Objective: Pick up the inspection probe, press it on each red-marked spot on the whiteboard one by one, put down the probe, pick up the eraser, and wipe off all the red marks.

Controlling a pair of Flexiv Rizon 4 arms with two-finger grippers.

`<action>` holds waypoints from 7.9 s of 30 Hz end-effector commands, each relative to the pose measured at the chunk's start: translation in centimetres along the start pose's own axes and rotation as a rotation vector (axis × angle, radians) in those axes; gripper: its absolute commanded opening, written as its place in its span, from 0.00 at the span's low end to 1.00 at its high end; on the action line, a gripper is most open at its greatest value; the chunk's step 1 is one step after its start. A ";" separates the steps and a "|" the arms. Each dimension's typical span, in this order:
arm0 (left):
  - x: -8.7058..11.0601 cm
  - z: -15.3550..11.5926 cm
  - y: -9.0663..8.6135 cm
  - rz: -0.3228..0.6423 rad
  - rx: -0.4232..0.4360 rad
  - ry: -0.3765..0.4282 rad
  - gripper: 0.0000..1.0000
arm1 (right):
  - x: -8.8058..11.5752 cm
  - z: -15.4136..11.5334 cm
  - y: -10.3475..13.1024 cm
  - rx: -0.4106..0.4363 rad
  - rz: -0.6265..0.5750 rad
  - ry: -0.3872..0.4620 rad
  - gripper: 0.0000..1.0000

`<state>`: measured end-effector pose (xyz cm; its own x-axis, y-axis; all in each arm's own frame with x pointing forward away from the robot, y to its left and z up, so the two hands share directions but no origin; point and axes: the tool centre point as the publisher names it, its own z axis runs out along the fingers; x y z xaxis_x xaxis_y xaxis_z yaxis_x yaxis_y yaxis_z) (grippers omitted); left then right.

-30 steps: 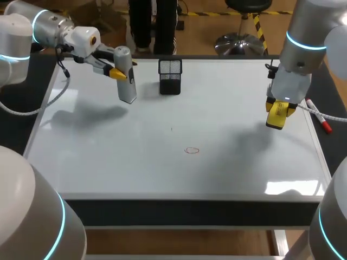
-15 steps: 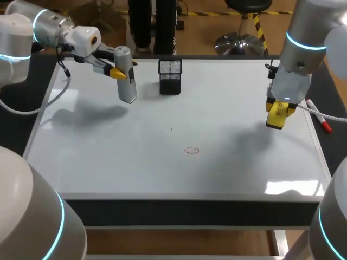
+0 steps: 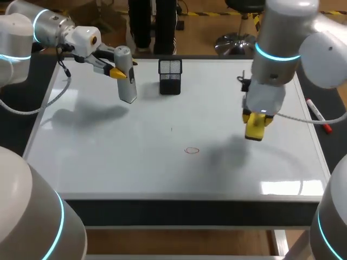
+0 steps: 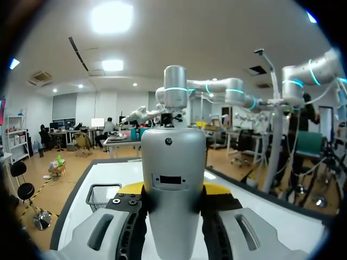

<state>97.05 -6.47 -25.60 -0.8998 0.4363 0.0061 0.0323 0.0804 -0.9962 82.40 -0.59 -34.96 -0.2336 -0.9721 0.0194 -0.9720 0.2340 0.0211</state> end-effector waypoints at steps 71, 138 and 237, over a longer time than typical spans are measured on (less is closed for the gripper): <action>0.0 -0.1 -0.2 -0.001 -0.002 0.004 0.00 | -17.6 9.1 6.1 -0.048 -0.246 -0.037 0.00; 0.0 -0.1 -0.2 -0.001 -0.002 0.004 0.00 | -11.0 3.1 4.7 -0.003 -0.216 -0.017 0.00; 0.0 -0.1 -0.2 -0.001 -0.002 0.004 0.00 | -10.2 4.0 -19.0 -0.046 0.053 -0.095 1.00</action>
<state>97.09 -6.43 -25.58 -0.8992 0.4375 0.0064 0.0323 0.0809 -0.9962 104.67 6.43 -40.40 -0.2579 -0.9662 -0.0019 -0.9612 0.2563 0.1023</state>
